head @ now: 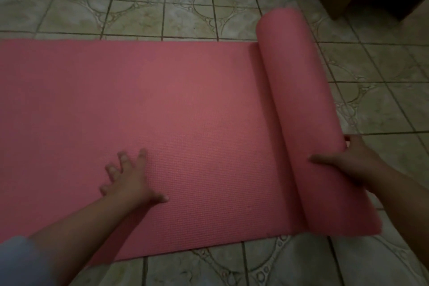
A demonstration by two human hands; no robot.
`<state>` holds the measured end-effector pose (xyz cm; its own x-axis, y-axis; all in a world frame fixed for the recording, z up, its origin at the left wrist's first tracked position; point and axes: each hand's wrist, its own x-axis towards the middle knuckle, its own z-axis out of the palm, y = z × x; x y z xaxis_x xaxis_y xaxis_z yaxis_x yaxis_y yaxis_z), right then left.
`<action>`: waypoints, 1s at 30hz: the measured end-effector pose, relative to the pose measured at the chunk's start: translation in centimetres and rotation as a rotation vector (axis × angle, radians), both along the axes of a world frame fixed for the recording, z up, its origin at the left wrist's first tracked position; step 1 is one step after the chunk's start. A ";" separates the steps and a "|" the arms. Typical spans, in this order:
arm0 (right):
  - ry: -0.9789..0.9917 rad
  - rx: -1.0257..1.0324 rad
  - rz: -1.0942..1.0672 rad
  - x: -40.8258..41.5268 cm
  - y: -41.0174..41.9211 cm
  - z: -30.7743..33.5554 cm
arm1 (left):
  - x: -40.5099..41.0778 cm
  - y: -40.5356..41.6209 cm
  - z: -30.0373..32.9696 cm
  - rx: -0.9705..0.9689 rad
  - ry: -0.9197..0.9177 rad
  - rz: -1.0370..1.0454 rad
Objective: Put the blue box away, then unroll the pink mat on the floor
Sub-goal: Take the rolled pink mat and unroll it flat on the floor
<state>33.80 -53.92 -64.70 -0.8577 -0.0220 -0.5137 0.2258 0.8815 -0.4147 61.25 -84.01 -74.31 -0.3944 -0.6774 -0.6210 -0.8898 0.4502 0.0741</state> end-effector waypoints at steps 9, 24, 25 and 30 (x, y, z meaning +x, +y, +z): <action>-0.037 -0.105 0.160 2.8 -3.9 -0.9 | 3.8 -6.7 0.4 -0.129 -0.136 0.044; -0.021 -0.200 -0.122 -1.0 4.2 -0.1 | -1.9 0.6 0.1 0.107 -0.007 -0.310; -0.014 -0.201 -0.097 -0.4 3.5 0.2 | -1.8 1.0 0.1 0.087 -0.039 -0.318; 0.058 -0.145 -0.095 -0.7 2.8 -0.2 | -2.1 1.8 0.4 0.050 -0.065 -0.322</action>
